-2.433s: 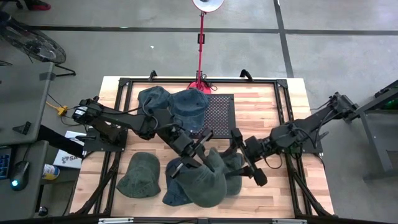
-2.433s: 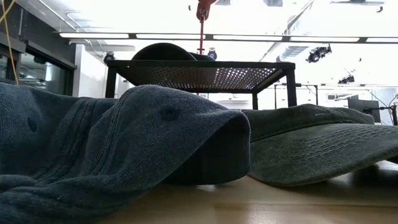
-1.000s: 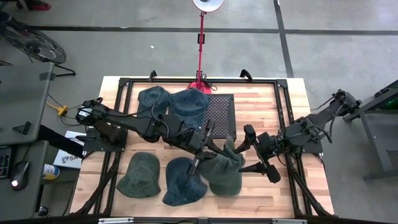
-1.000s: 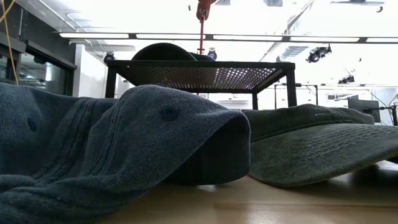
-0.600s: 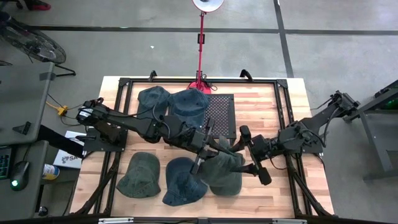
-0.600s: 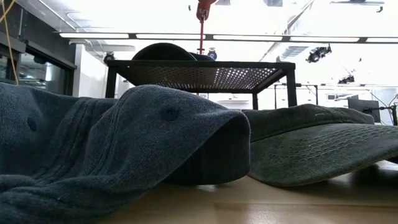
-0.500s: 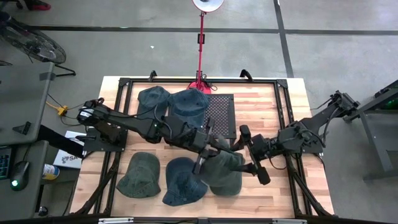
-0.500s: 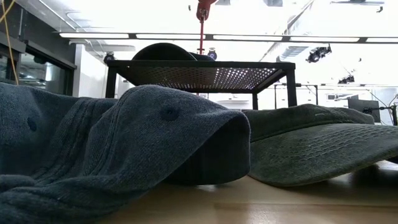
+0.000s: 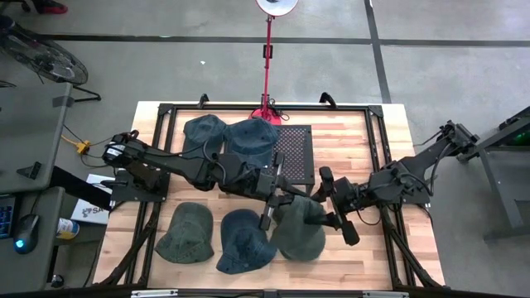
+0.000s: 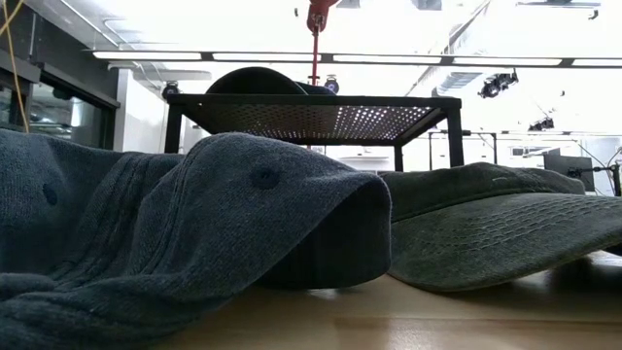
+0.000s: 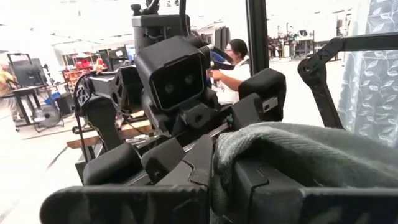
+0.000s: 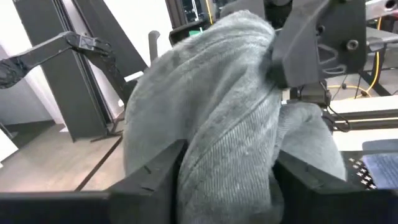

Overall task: Pick & Place hat
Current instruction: Put the bottom right gray cap on the shelf

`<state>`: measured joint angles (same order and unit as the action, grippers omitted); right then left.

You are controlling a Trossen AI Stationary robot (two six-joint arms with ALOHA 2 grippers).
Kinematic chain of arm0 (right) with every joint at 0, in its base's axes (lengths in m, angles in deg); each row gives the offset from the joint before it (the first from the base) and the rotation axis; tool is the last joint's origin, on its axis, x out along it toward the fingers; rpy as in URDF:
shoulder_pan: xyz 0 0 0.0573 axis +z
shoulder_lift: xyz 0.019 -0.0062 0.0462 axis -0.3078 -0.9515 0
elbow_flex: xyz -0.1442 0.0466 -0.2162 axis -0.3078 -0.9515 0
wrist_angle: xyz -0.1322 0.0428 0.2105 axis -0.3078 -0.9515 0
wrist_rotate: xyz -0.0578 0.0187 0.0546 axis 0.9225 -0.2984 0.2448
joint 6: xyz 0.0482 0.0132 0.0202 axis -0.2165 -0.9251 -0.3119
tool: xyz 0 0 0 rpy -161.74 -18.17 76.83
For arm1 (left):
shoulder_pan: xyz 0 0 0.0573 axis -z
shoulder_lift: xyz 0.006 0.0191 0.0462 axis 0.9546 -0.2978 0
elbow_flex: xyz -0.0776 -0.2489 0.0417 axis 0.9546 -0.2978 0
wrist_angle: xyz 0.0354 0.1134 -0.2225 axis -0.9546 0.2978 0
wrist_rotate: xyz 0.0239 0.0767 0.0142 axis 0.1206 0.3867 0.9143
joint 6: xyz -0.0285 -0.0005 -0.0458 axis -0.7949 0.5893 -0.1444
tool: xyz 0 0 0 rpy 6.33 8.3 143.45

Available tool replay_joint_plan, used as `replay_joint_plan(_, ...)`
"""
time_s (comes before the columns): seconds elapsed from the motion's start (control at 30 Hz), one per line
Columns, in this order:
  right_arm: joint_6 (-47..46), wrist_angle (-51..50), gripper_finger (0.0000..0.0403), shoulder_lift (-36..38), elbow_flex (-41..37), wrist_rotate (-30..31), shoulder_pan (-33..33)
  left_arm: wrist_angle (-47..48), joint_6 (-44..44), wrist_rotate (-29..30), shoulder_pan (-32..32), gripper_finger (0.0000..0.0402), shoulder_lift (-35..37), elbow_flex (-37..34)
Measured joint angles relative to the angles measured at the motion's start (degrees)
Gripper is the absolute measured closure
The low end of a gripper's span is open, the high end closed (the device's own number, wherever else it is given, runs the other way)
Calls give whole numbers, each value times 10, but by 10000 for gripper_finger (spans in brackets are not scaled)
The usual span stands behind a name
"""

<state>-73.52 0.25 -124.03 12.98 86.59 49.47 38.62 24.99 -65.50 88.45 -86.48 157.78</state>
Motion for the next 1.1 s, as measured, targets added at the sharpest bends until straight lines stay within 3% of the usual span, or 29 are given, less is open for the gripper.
replay_joint_plan(0.4, -27, -1, 389, 0, 0, 7, 0, -3, 0, 0, 0, 385, 0, 0)
replay_joint_plan(0.63, -47, -1, 396, 0, 0, 18, 0, -2, -1, 0, 0, 381, 0, 0)
replay_joint_plan(0.87, -51, -1, 399, 0, 0, 22, 0, -3, -1, 11, 0, 315, 0, 0)
replay_joint_plan(1.1, -53, -5, 399, 0, 0, 24, 0, 1, -2, 15, 0, 297, 0, 0)
